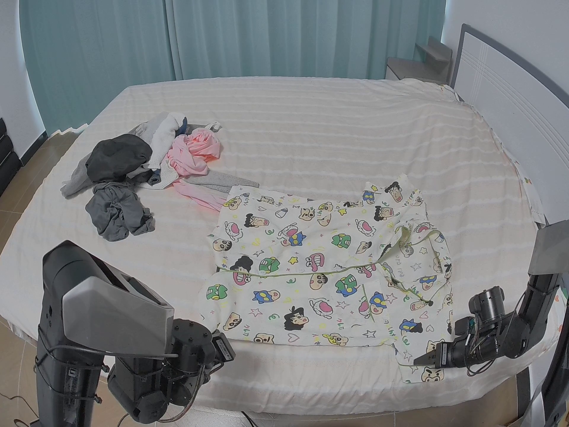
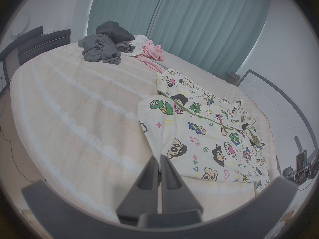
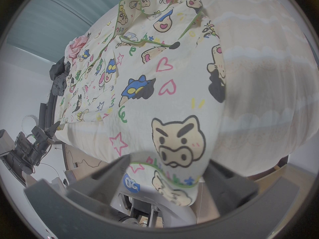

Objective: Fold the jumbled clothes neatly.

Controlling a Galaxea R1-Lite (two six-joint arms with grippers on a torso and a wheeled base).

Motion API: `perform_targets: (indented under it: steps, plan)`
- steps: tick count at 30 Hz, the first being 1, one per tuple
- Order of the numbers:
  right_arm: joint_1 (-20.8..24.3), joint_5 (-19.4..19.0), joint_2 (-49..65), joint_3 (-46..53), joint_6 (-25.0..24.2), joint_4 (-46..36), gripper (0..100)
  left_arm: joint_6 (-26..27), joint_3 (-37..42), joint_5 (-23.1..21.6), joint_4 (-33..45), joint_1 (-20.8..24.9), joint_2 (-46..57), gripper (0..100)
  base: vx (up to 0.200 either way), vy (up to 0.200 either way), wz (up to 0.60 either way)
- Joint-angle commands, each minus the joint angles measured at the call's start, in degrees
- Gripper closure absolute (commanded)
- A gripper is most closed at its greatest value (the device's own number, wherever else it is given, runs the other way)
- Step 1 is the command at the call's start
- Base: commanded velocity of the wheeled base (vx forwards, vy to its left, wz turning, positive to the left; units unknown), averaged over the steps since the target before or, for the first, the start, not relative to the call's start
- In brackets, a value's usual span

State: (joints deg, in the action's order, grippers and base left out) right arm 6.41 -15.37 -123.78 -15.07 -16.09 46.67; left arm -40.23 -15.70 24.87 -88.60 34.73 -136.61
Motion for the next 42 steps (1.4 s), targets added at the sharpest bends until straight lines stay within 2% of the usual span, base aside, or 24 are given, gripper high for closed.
perform_targets:
  steps: [1, 9, 16, 24, 30, 42]
  plan:
    - [0.1, 0.3, 0.1, 0.7, 0.4, 0.0, 100, 0.0, 0.1, 0.0, 0.0, 0.0, -0.4, 100, 0.0, 0.0, 0.0]
    - [0.0, 1.0, 3.3, 3.3, 0.9, -0.2, 100, 0.1, 2.2, 0.1, -0.1, 0.5, -0.4, 100, 0.0, 0.0, 0.0]
    - [0.1, 1.8, 5.0, 6.6, 4.8, 0.0, 100, 0.2, 4.6, 0.1, -0.8, 1.3, -0.2, 100, 0.0, 0.0, 0.0]
    - [0.2, 1.8, 7.2, 9.6, 5.5, -0.1, 100, 0.1, 7.4, 0.1, -1.4, 2.1, -0.2, 100, 0.0, 0.0, 0.0]
    - [0.4, 2.3, 8.1, 11.6, 7.8, -0.1, 100, -0.1, 9.5, 0.1, -1.4, 2.4, -0.1, 100, 0.0, 0.0, 0.0]
    - [4.1, 3.9, 10.2, 15.1, 8.0, -0.7, 100, -0.1, 11.9, 0.1, -1.4, 3.0, 0.1, 100, 0.0, 0.0, 0.0]
